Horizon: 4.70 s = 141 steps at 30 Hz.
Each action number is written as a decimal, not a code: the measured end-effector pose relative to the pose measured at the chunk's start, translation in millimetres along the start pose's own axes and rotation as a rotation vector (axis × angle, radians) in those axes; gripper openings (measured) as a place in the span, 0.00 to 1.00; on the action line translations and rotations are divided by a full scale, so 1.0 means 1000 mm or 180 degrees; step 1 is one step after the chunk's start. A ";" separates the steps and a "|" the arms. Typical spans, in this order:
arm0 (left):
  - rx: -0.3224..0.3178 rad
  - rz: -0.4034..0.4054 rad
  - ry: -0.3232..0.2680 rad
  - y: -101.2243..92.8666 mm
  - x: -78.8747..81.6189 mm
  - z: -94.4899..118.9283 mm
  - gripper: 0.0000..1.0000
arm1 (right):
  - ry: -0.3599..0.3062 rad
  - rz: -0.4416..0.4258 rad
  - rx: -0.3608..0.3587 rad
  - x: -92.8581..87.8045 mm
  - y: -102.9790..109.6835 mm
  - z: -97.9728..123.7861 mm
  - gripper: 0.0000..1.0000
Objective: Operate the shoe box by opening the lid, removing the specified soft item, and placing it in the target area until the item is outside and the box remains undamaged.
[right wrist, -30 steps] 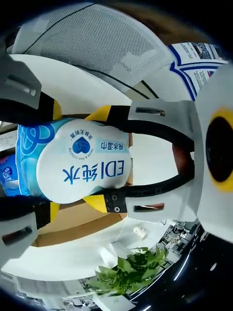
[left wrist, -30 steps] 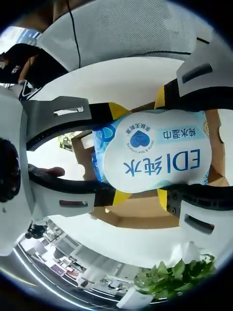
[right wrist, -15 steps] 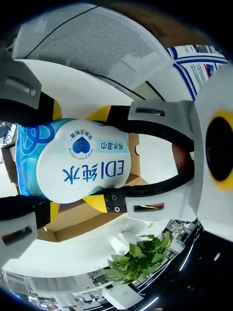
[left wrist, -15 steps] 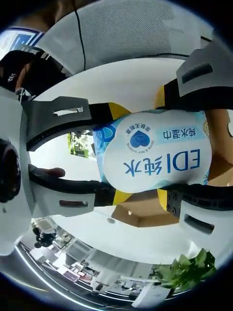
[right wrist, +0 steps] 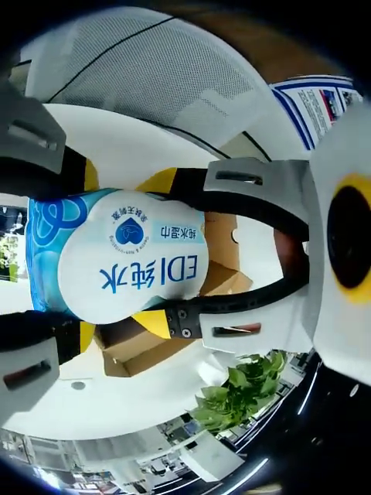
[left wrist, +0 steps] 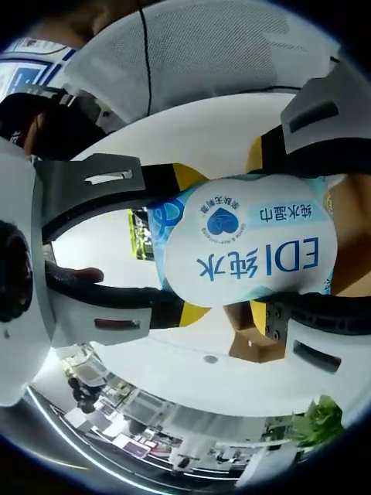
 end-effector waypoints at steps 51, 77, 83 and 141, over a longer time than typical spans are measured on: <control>-0.0256 -0.0493 -0.0186 0.000 0.140 -0.068 0.59 | 0.0300 -0.0548 -0.0012 -0.147 0.016 0.022 0.55; -0.0358 -0.0333 -0.0120 0.011 0.124 -0.119 0.59 | 0.0350 -0.0458 0.0185 -0.165 0.000 -0.030 0.55; -0.0366 -0.0364 -0.0092 0.011 0.121 -0.125 0.59 | 0.0333 -0.0491 0.0185 -0.166 0.000 -0.038 0.55; -0.0370 -0.0518 -0.0071 0.010 0.111 -0.136 0.56 | 0.0331 -0.0598 0.0187 -0.171 0.002 -0.055 0.53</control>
Point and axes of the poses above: the point that each gripper's makers call its tool centre point, and the gripper's own axes: z roughly backward along the fingers, y roughly to its left, x roughly out of its top, the point moved 3 cm from there along z, roughly backward along the fingers, and after that the axes turned 15 degrees about y, right-handed, at the moved point
